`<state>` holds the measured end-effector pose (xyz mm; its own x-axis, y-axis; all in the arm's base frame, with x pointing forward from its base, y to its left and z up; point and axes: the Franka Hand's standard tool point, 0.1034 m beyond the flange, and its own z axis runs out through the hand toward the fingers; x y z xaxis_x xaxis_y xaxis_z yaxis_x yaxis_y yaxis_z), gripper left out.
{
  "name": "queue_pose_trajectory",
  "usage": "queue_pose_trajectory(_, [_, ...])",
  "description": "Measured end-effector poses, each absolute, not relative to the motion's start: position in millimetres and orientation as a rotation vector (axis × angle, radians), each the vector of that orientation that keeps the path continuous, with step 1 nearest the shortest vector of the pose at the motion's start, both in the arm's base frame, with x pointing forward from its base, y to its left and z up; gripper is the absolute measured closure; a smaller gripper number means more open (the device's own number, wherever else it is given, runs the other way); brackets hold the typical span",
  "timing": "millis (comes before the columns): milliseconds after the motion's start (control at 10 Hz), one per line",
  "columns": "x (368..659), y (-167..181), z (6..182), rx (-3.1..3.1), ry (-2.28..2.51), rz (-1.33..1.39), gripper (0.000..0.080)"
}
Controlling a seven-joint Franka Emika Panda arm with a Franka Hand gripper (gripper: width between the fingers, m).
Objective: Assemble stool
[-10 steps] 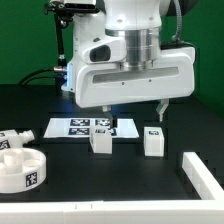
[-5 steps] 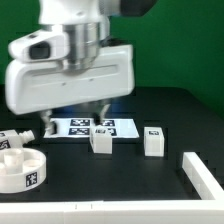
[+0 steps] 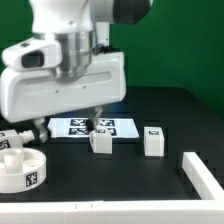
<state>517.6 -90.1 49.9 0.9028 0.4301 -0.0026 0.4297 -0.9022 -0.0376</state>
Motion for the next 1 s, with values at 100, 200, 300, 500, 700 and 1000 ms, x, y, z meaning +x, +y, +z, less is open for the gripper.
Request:
queue_pose_trajectory(100, [516.3, -98.4, 43.0, -3.025, -0.701, 0.025, 0.015])
queue_pose_trajectory(200, [512.2, -103.5, 37.3, -3.023, -0.716, 0.029, 0.015])
queue_pose_trajectory(300, [508.8, -106.0, 32.6, -3.03, -0.717, 0.019, 0.015])
queue_pose_trajectory(500, [501.3, -109.2, 19.8, -3.041, -0.729, 0.008, 0.015])
queue_pose_trajectory(700, [501.8, -109.9, 11.9, -3.042, -0.757, 0.001, 0.015])
queue_pose_trajectory(1000, [501.5, -109.7, 11.6, -3.041, -0.756, 0.002, 0.0412])
